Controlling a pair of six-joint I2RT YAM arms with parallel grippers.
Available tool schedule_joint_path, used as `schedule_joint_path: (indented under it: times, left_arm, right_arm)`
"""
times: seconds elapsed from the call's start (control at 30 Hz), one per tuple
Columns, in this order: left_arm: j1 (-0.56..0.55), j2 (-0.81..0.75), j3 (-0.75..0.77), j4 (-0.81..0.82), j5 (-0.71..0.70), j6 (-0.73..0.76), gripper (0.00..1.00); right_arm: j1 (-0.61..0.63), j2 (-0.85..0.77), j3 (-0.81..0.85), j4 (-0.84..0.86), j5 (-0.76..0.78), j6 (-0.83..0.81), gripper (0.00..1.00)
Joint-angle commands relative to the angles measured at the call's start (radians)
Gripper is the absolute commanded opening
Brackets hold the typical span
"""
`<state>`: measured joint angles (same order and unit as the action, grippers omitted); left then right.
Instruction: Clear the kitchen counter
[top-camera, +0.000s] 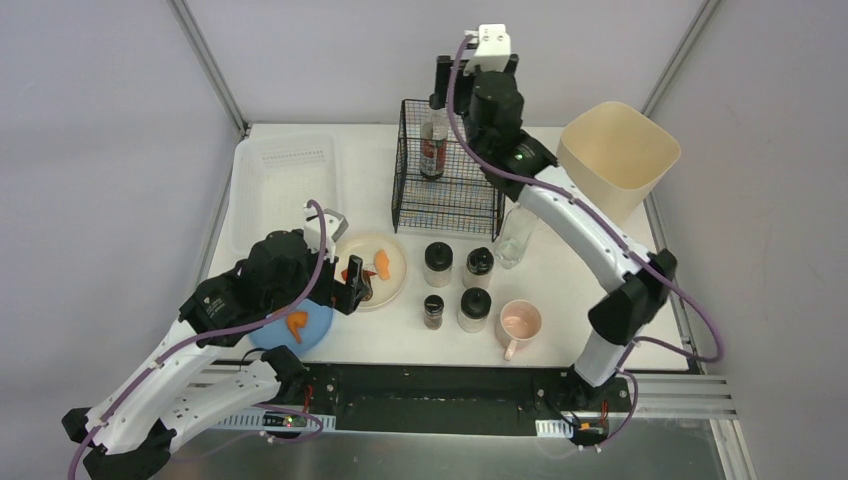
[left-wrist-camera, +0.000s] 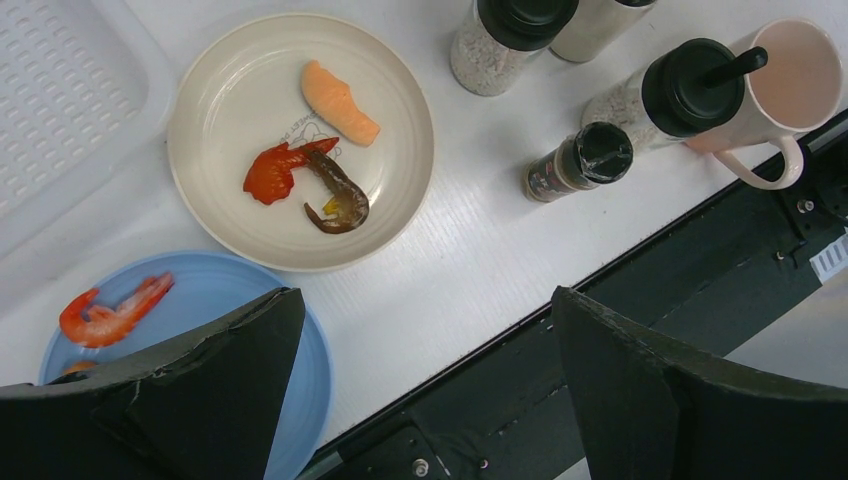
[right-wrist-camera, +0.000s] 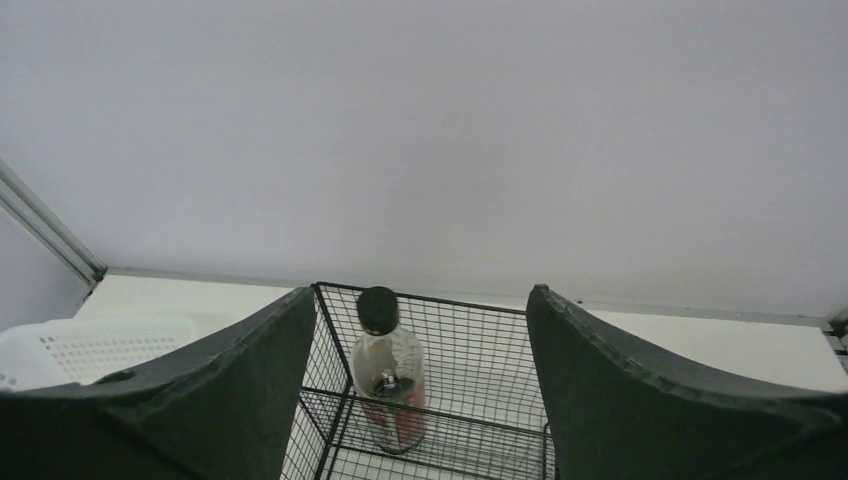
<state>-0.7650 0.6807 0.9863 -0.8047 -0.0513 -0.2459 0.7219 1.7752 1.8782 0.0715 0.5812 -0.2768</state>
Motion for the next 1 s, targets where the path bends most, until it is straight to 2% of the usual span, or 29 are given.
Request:
schedule_joint_path:
  times: [0.0, 0.23, 0.4, 0.47, 0.77, 0.97]
  left_arm:
    - [0.000, -0.008, 0.005, 0.027, 0.014, -0.004, 0.99]
    - [0.000, -0.009, 0.021, 0.027, 0.008, -0.004, 1.00]
    - [0.000, -0.005, 0.030, 0.026, 0.020, -0.006, 1.00]
    - [0.000, -0.002, 0.034, 0.026, 0.019, -0.006, 1.00]
    - [0.000, 0.033, 0.059, 0.042, 0.026, -0.010, 1.00]
    - [0.001, 0.045, 0.062, 0.044, 0.033, -0.016, 1.00]
  right_arm:
    - [0.000, -0.158, -0.054, -0.136, 0.039, 0.042, 0.81]
    - [0.001, -0.411, -0.172, -0.397, 0.000, 0.102, 0.82]
    - [0.001, -0.518, -0.122, -0.724, -0.036, 0.150, 0.84]
    - [0.002, -0.573, -0.144, -0.800, -0.044, 0.187, 0.84]
    - [0.001, -0.793, -0.340, -0.976, -0.124, 0.347, 0.86]
    - [0.001, -0.905, -0.555, -0.922, -0.166, 0.393, 0.86]
